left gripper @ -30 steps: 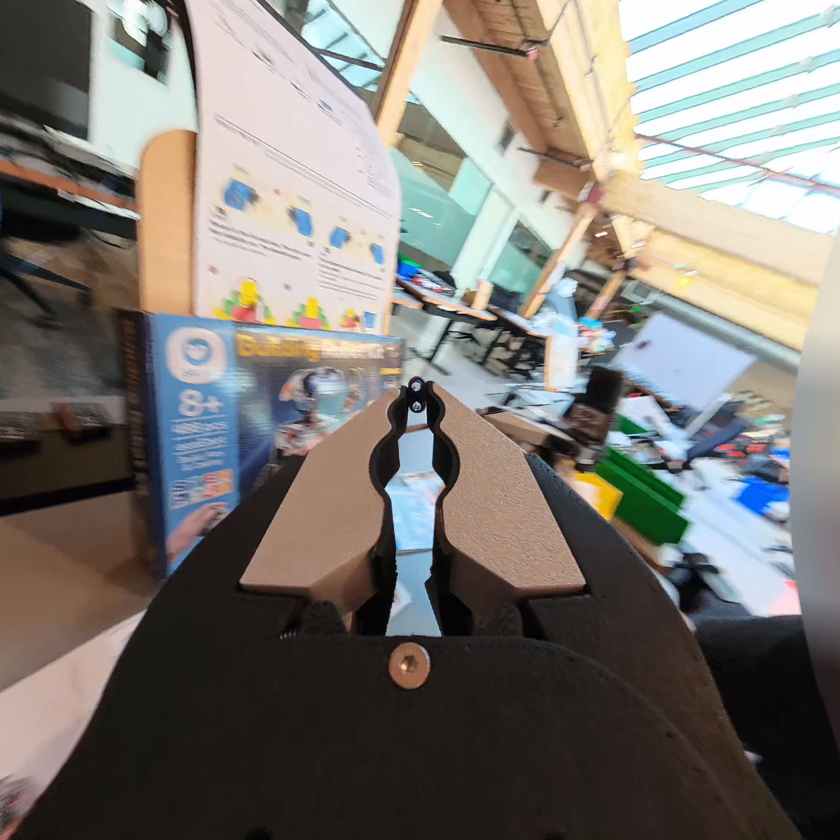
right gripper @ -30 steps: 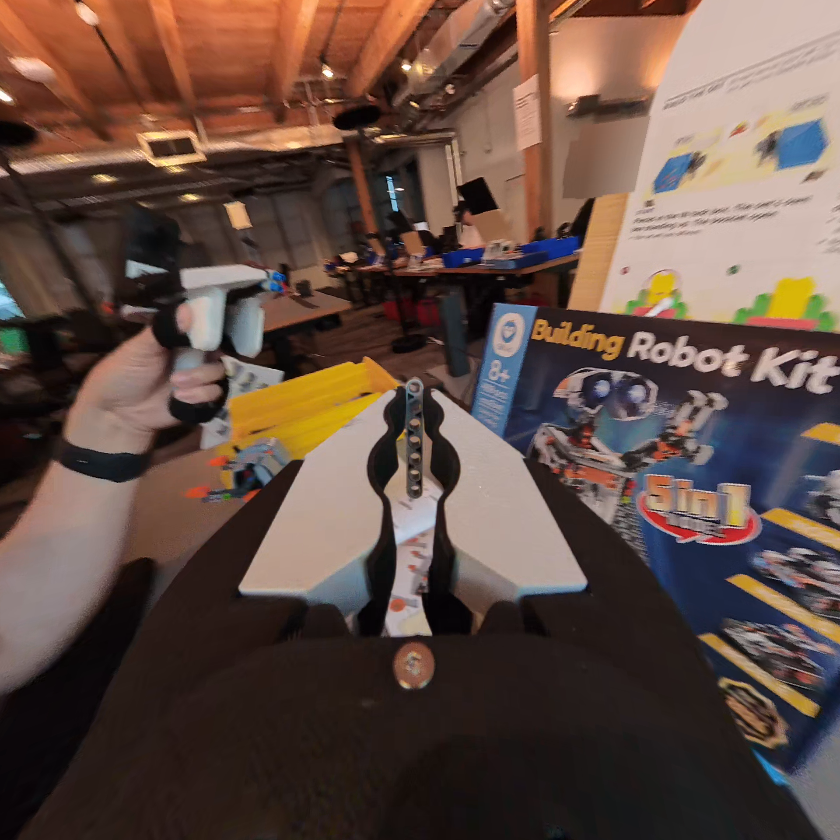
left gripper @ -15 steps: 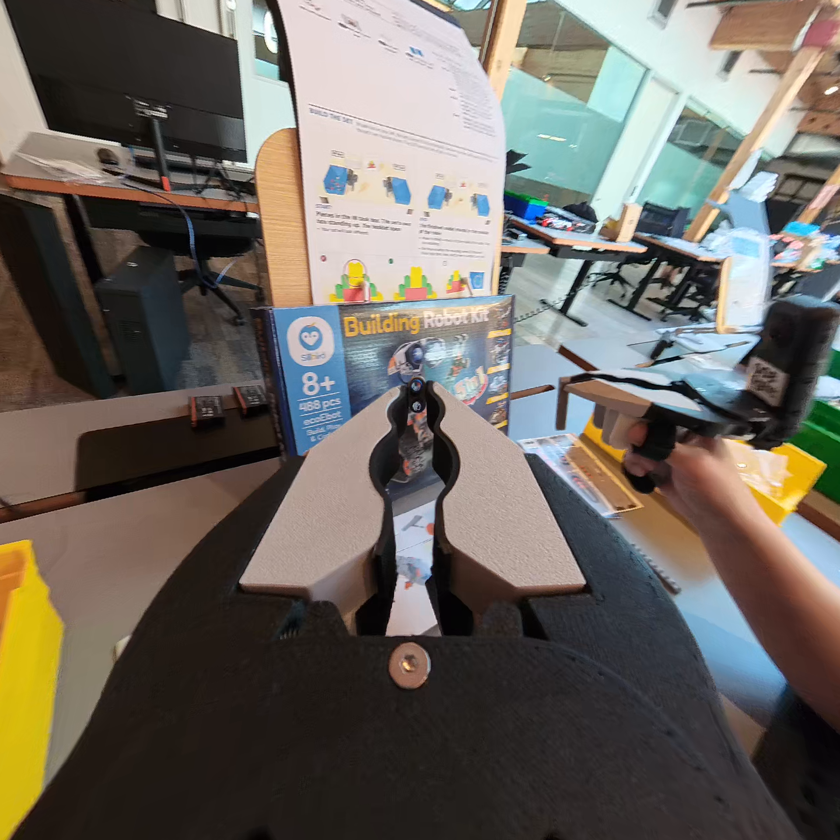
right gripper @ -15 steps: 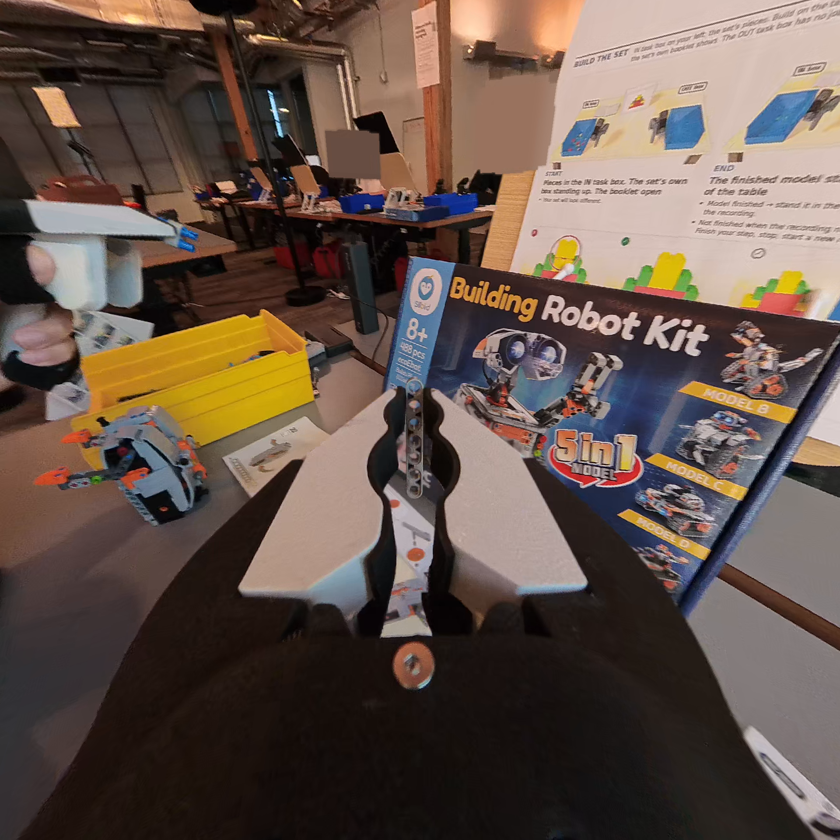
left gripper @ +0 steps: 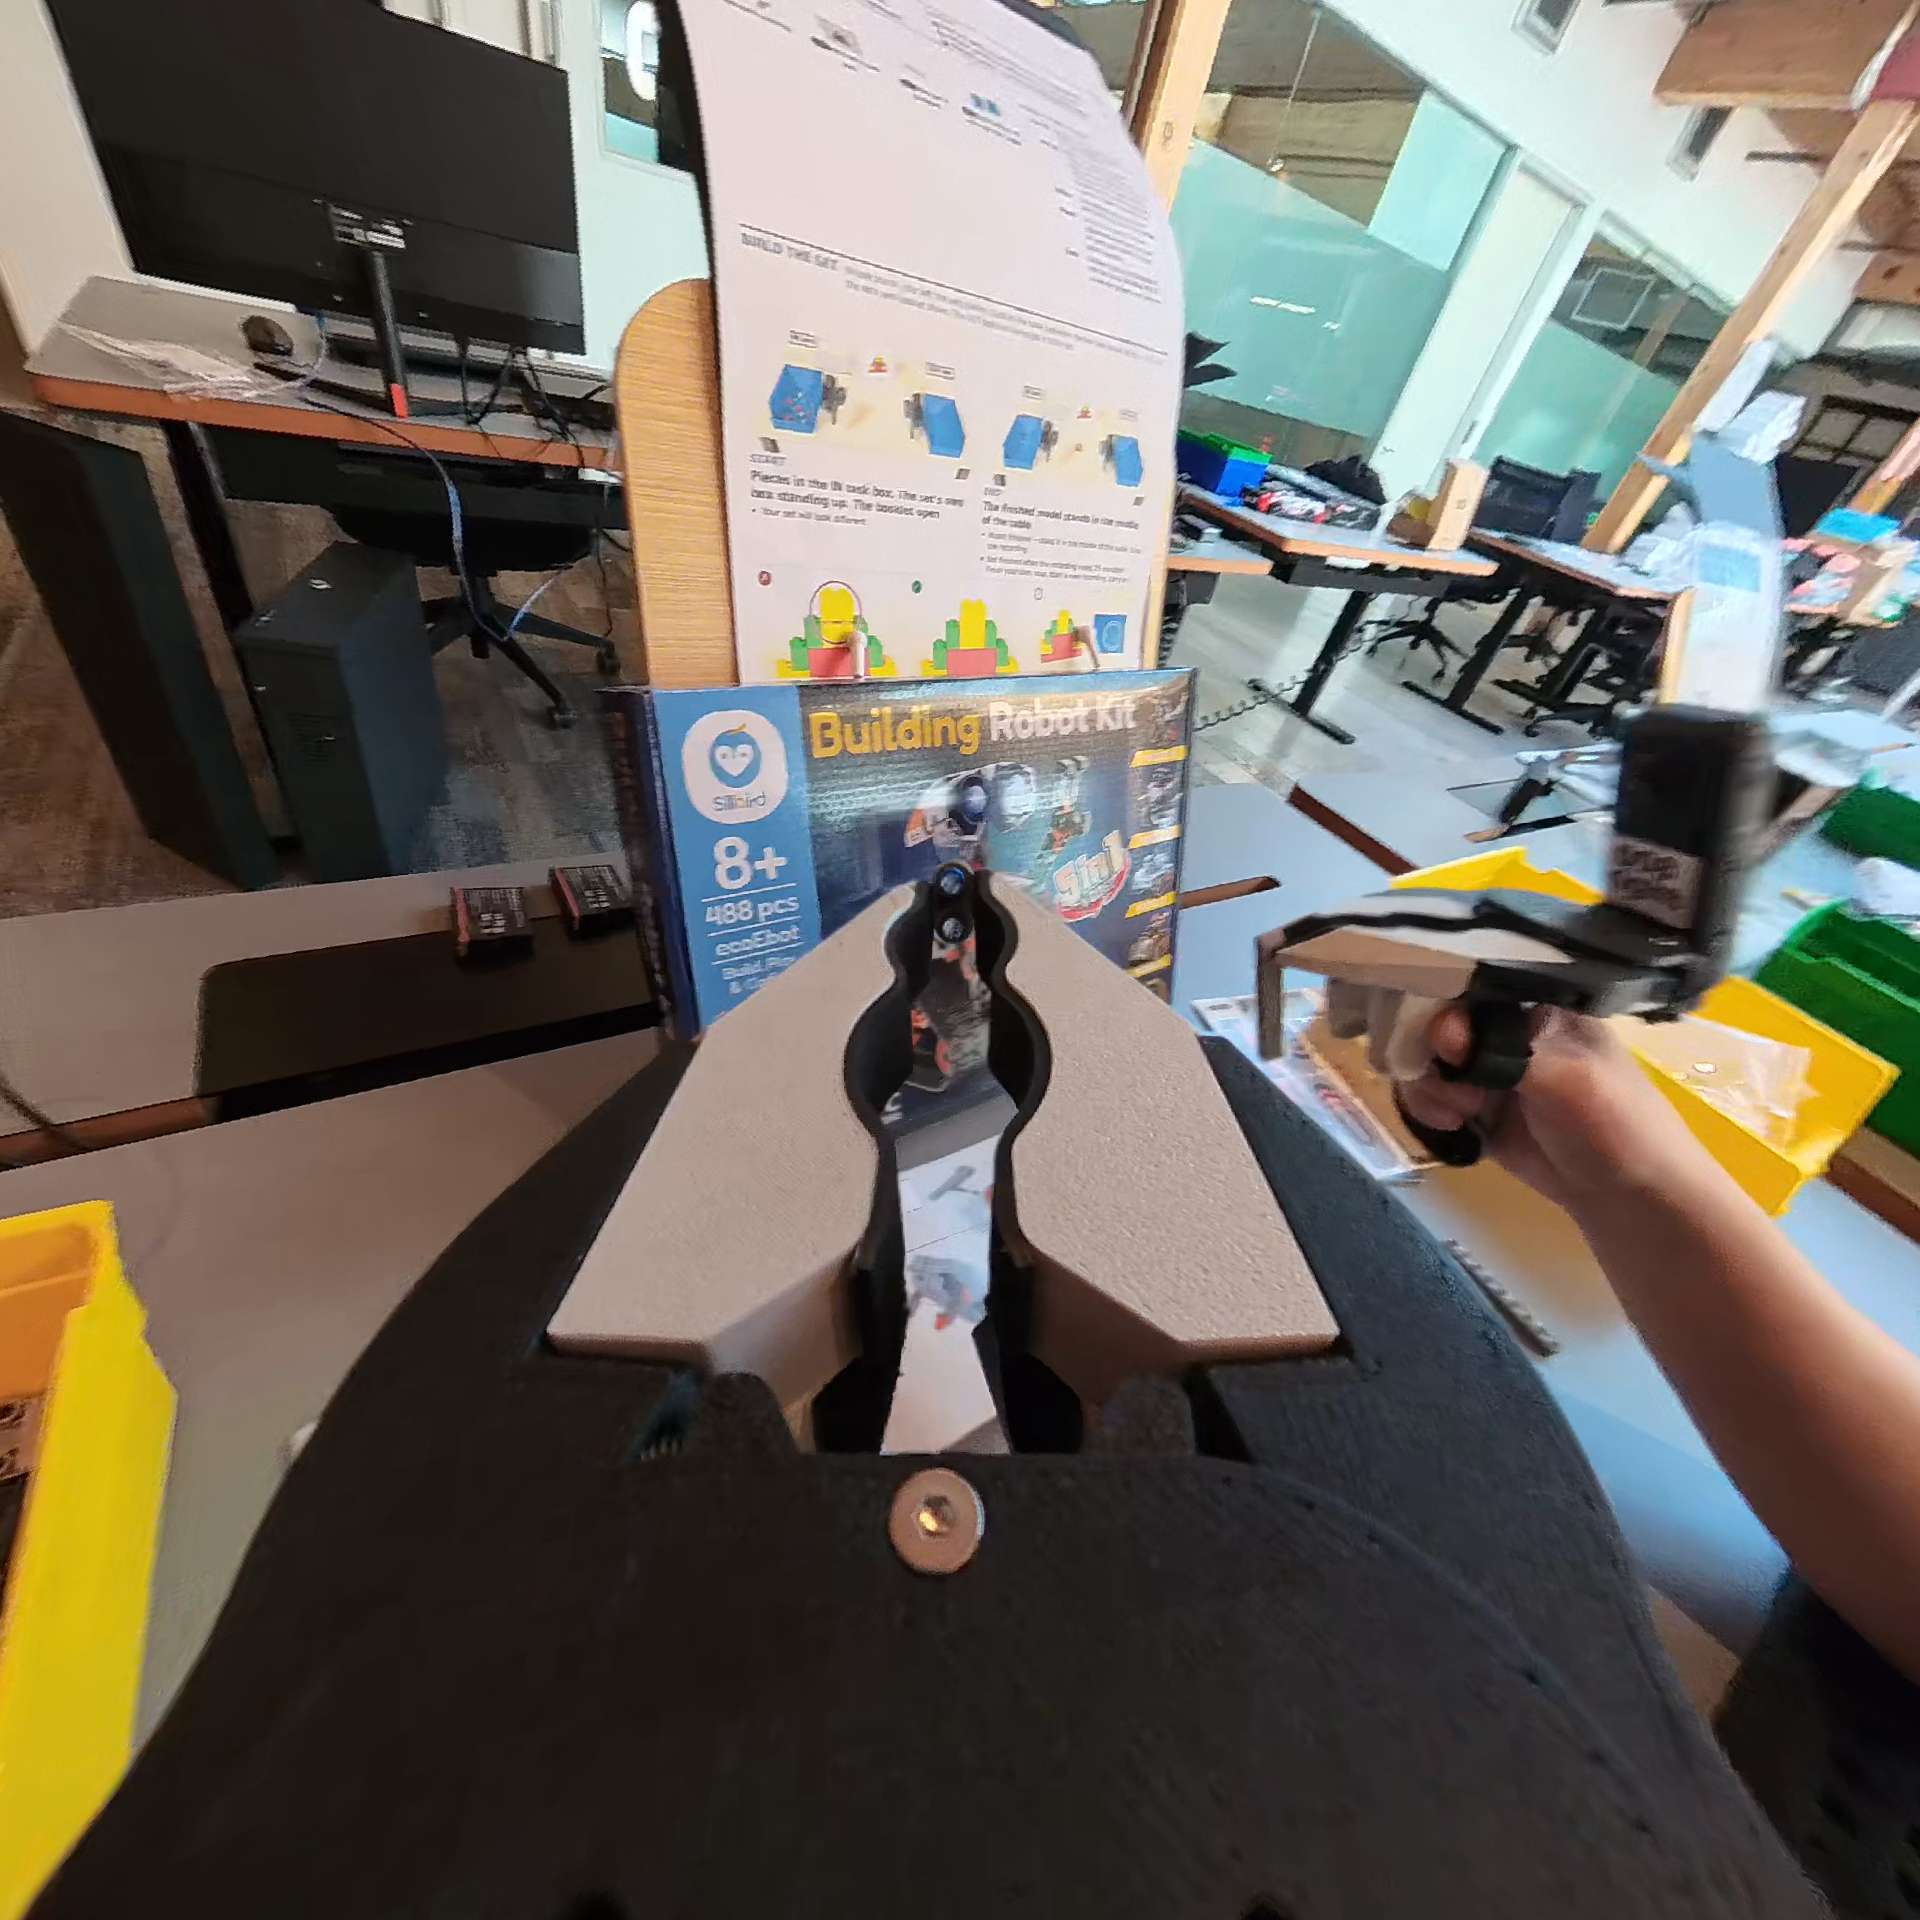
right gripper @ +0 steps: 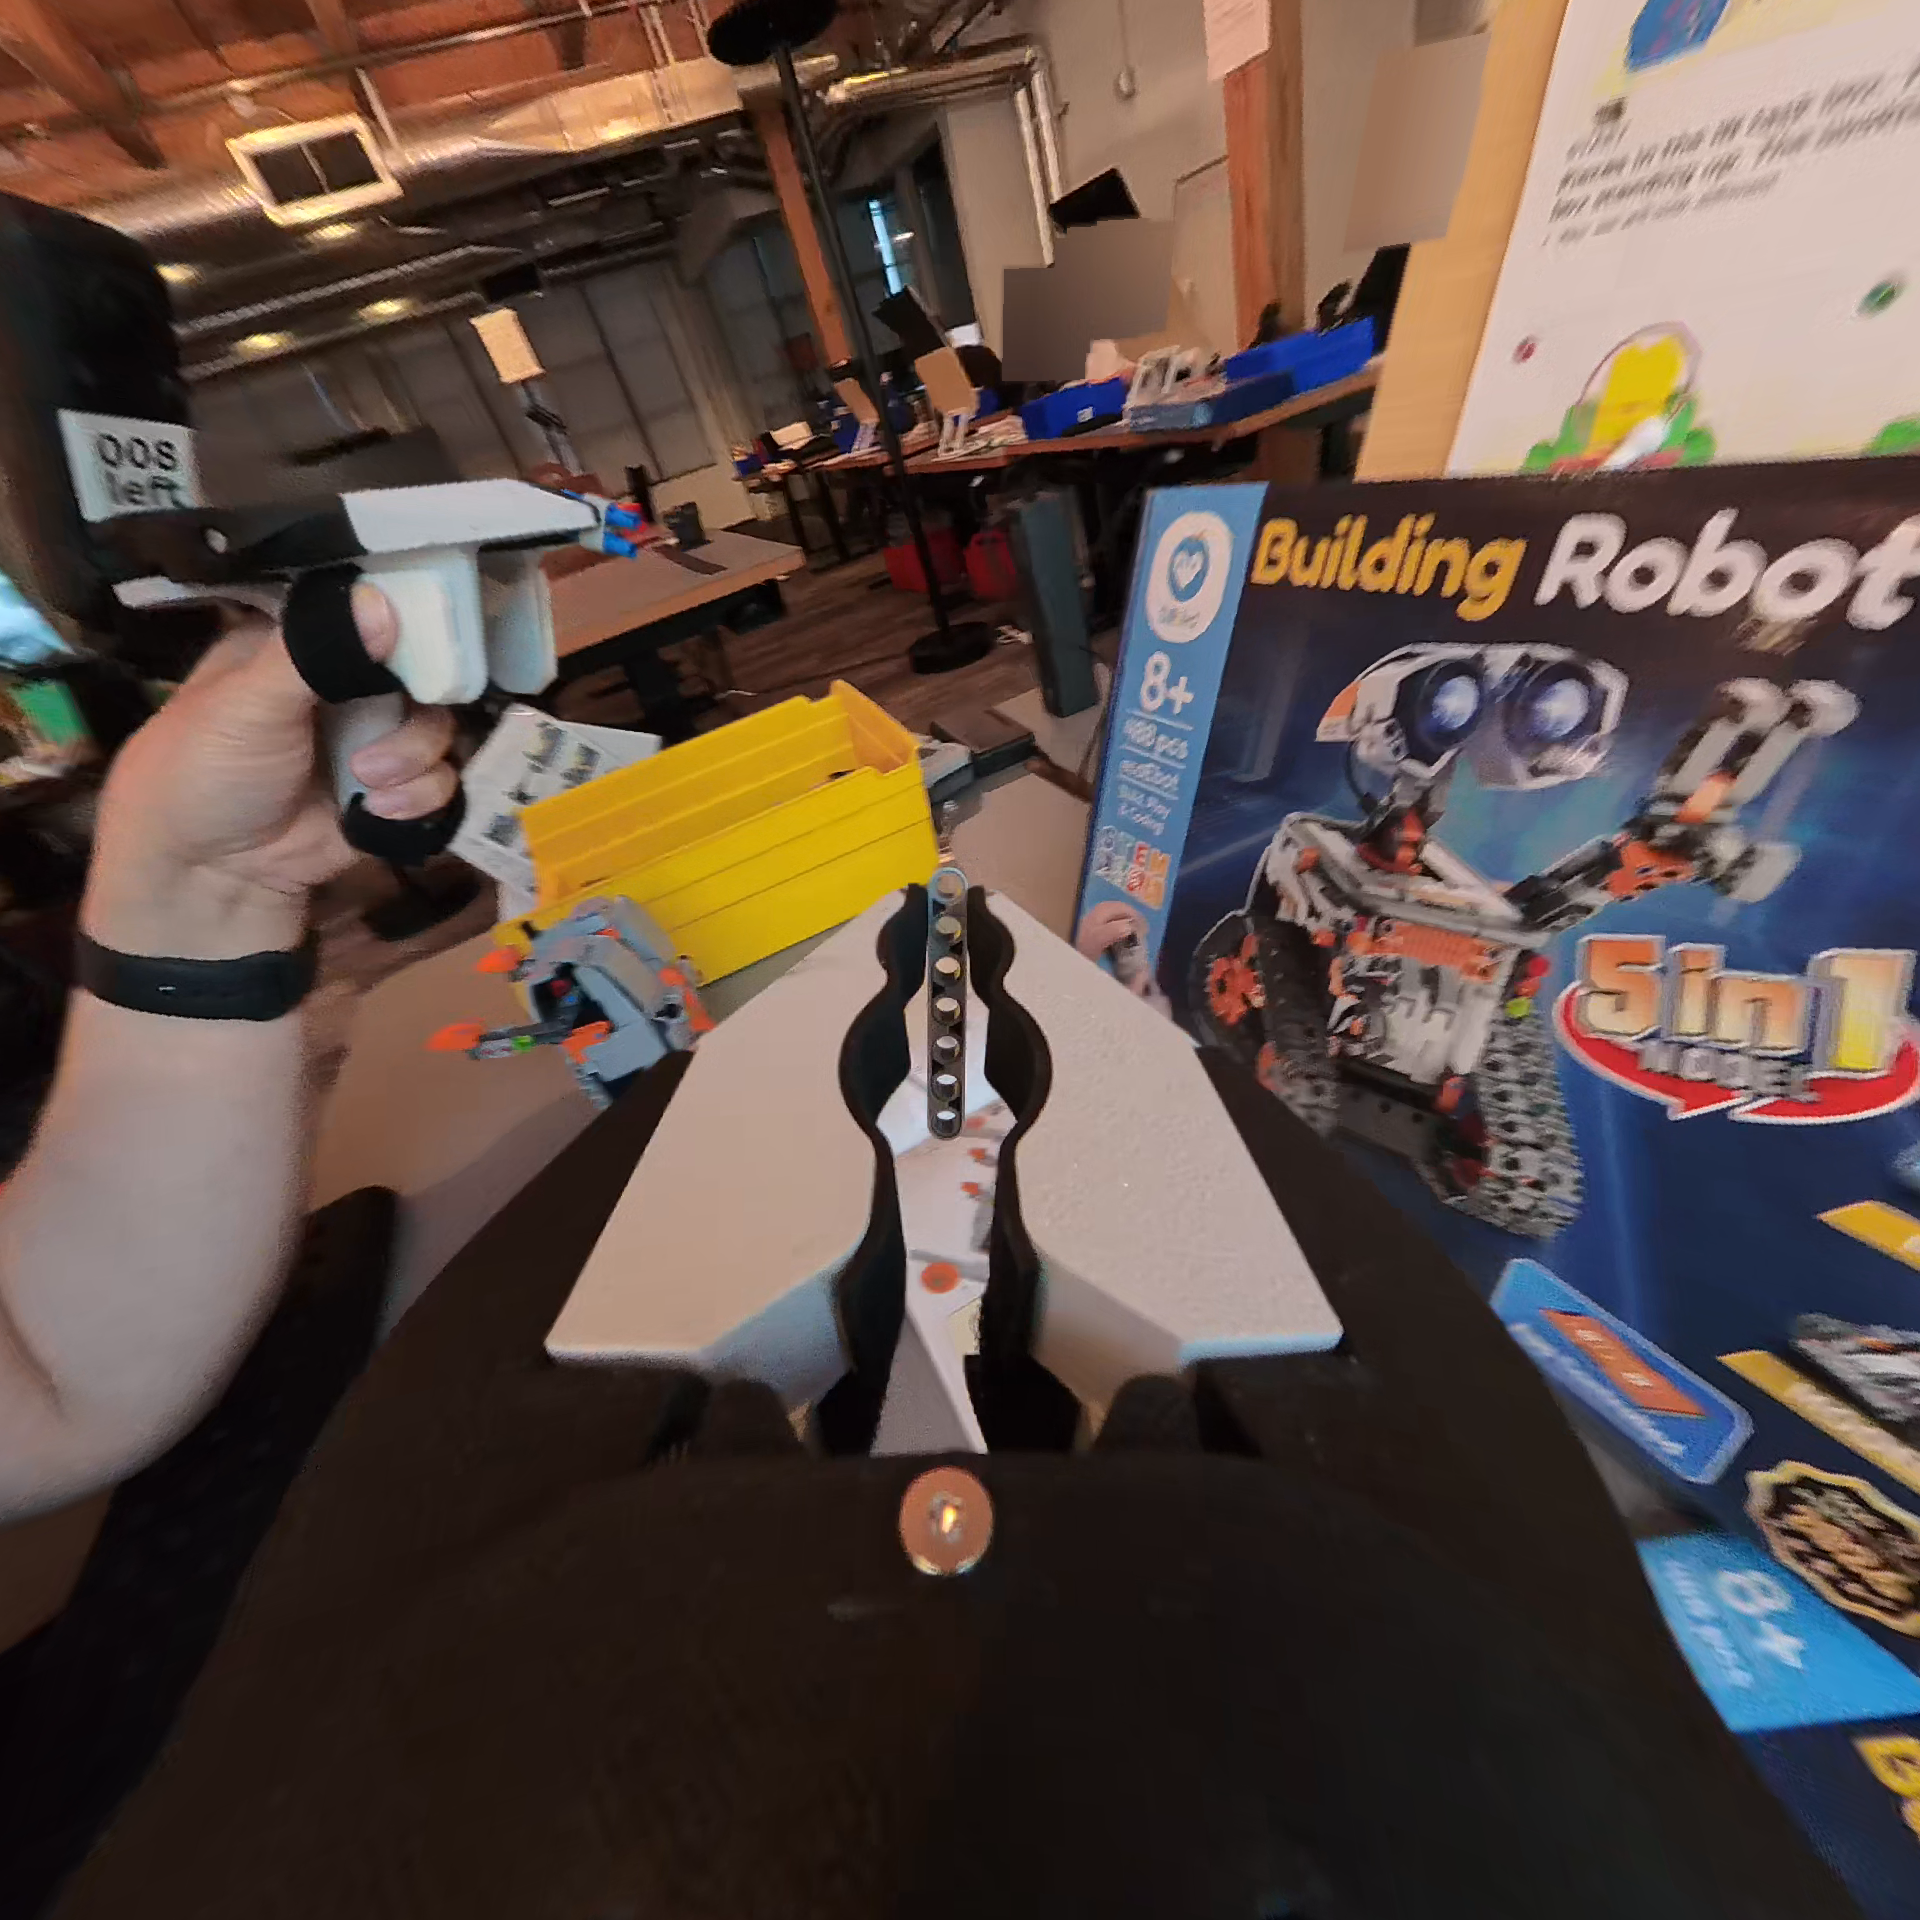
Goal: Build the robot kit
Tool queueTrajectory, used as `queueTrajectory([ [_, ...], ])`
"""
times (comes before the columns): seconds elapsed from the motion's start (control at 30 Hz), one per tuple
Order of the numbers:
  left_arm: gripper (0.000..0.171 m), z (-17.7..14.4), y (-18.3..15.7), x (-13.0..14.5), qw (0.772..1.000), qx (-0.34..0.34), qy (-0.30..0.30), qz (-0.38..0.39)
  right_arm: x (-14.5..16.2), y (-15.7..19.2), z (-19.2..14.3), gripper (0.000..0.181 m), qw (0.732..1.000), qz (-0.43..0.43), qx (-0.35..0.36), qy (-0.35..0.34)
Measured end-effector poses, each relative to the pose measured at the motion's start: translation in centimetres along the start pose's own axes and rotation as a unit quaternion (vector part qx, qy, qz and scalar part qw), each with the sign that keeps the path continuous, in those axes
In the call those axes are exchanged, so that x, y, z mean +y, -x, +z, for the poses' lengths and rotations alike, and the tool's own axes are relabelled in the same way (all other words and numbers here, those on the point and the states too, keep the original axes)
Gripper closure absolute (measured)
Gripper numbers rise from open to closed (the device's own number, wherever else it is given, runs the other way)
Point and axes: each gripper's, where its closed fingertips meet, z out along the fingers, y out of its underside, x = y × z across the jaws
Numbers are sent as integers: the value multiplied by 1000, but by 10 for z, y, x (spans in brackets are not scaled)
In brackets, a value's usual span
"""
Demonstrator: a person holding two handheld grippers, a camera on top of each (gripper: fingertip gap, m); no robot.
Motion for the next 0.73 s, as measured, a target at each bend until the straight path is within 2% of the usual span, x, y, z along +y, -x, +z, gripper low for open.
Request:
queueTrajectory([
  [0.1, 167, -3, -4, -4, 1000, 22, -9, -19, 12, 7, 6, 176, 995, 67, -68, 15],
  [0.33, 167, -16, 11, -13, 999, -32, -28, 10, 16, 13, 7, 177, 961, 211, -178, -15],
  [0.5, 166, -27, 23, -23, 997, -64, -50, 18, 13, 18, 3, 177, 938, 259, -228, -26],
  [0.6, 166, -43, 29, -36, 993, -80, -86, 12, 9, 23, -1, 177, 927, 274, -255, -27],
  [0.73, 166, -53, 30, -48, 988, -88, -128, 0, 11, 19, -2, 177, 923, 287, -254, -23],
])
